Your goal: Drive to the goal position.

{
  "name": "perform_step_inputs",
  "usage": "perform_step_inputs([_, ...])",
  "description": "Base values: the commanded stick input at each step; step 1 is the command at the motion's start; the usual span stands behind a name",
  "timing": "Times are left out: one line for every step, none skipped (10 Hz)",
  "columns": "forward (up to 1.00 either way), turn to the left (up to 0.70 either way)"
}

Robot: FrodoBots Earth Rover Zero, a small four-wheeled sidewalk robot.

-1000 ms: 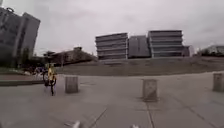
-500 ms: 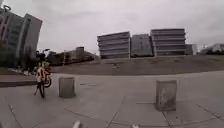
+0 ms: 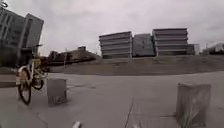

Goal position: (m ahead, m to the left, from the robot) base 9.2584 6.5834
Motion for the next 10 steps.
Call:
perform_step_inputs([1.00, 0.00])
perform_step_inputs([1.00, 0.00])
perform_step_inputs([1.00, 0.00])
perform_step_inputs([1.00, 0.00])
perform_step_inputs([1.00, 0.00])
perform_step_inputs([1.00, 0.00])
perform_step_inputs([1.00, 0.00])
perform_step_inputs([1.00, 0.00])
perform_step_inputs([1.00, 0.00])
perform_step_inputs([1.00, 0.00])
